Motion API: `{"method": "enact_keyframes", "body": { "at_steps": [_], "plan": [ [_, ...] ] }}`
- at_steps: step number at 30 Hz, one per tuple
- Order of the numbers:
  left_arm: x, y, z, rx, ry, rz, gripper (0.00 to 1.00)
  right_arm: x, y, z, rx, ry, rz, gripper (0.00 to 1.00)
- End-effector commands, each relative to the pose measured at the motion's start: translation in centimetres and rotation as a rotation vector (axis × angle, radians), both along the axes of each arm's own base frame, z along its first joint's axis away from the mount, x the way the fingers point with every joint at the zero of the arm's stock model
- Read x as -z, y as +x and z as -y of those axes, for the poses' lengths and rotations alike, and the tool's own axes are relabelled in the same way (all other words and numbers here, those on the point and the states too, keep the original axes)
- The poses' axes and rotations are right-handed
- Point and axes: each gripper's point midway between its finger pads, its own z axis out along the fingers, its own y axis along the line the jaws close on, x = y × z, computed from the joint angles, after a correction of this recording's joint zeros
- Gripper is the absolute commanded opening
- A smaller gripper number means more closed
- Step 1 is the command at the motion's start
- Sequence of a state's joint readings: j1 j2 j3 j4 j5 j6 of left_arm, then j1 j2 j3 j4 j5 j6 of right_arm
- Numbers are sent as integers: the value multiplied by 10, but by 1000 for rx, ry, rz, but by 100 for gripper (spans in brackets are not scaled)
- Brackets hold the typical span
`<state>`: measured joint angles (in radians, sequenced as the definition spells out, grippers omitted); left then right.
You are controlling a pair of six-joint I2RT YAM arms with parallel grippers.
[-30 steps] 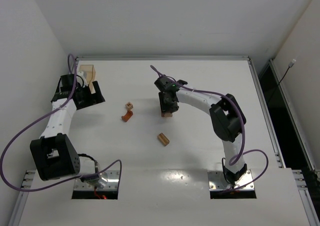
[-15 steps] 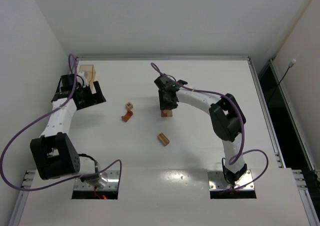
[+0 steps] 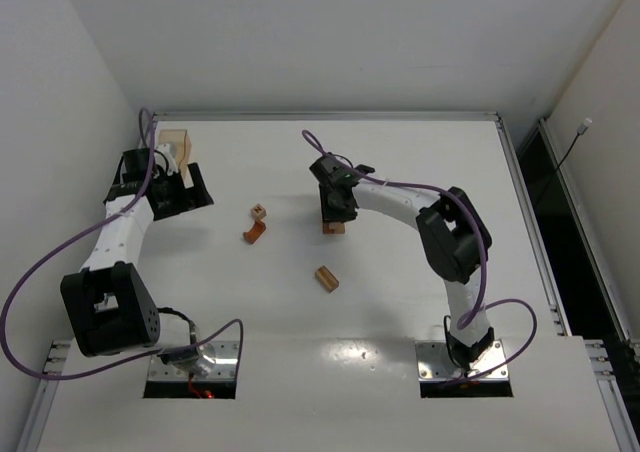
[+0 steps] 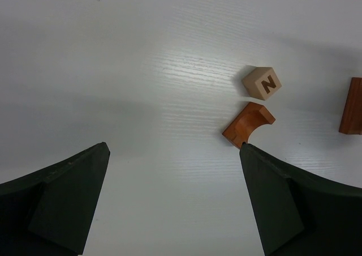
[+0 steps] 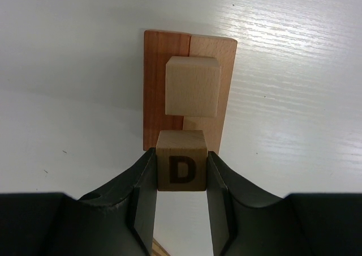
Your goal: Build the wood block tower
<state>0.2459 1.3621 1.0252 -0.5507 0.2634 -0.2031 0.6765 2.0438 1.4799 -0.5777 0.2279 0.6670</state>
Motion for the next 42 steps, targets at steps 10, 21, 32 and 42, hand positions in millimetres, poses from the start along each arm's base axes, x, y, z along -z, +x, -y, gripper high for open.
{"method": "enact_keyframes", "body": {
  "at_steps": [10,21,32,42],
  "plan": [
    [-15,13,-5,5,3,57,100,6,11,-9,18,30,7,0],
    [-12,14,-5,5,1,48,100,12,12,-12,-3,24,-4,0],
    [-9,14,-5,5,-2,40,100,15,12,-8,5,5,-1,0],
    [-9,14,-4,11,-8,41,100,19,11,0,26,-11,-11,0]
  ]
}}
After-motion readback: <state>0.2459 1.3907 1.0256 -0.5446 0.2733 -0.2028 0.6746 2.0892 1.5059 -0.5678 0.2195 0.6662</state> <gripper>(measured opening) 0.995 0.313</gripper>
